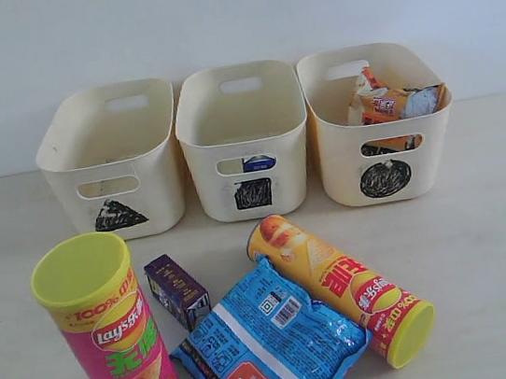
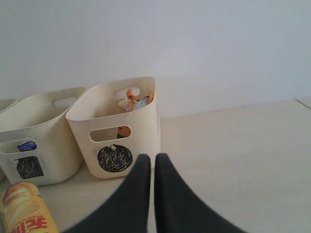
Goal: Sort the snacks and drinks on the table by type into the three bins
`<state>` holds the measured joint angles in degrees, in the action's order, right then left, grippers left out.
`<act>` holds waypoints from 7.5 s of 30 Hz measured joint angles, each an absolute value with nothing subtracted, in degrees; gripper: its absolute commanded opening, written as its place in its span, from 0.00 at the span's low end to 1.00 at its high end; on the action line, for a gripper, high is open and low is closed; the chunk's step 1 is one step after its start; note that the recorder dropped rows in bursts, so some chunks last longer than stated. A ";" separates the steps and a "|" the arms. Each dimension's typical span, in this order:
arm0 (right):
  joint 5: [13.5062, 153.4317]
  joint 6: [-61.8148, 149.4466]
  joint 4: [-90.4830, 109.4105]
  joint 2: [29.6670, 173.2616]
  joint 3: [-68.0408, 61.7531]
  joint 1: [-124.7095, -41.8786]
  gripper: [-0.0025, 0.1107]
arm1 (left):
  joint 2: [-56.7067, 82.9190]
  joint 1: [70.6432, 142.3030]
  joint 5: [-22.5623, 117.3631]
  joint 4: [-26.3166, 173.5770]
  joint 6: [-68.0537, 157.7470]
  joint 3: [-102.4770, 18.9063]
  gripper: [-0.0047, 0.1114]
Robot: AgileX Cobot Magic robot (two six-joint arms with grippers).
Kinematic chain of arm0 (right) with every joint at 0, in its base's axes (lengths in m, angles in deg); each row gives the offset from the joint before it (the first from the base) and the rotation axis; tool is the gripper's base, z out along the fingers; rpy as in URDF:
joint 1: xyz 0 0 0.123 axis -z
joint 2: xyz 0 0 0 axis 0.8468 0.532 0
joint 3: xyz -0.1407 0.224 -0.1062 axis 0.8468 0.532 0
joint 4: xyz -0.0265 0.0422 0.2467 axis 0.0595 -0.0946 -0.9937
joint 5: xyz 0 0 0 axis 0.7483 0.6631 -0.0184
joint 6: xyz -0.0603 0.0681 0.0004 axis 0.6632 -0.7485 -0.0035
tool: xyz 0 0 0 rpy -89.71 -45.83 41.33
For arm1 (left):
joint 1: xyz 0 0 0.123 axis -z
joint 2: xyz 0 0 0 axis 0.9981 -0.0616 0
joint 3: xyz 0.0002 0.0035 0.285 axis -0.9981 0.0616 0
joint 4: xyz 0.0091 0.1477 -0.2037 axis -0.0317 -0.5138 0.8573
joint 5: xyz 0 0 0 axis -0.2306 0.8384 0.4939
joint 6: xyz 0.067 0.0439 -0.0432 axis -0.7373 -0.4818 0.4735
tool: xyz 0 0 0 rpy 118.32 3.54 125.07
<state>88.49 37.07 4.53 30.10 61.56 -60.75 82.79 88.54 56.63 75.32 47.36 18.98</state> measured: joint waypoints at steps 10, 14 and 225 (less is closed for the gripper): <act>88.84 37.07 4.53 30.07 61.56 -62.41 0.02 | 82.79 88.54 31.10 82.09 78.01 18.98 0.07; 88.96 37.07 4.53 30.07 61.56 -62.41 0.02 | 82.79 88.54 21.37 77.96 84.32 18.48 0.07; 88.37 36.93 3.94 29.97 61.56 -62.41 0.02 | -10.94 102.81 112.50 89.59 8.72 -70.67 0.08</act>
<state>88.37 36.93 3.94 29.97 61.56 -62.41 -10.94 102.81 112.50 89.59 8.72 -70.67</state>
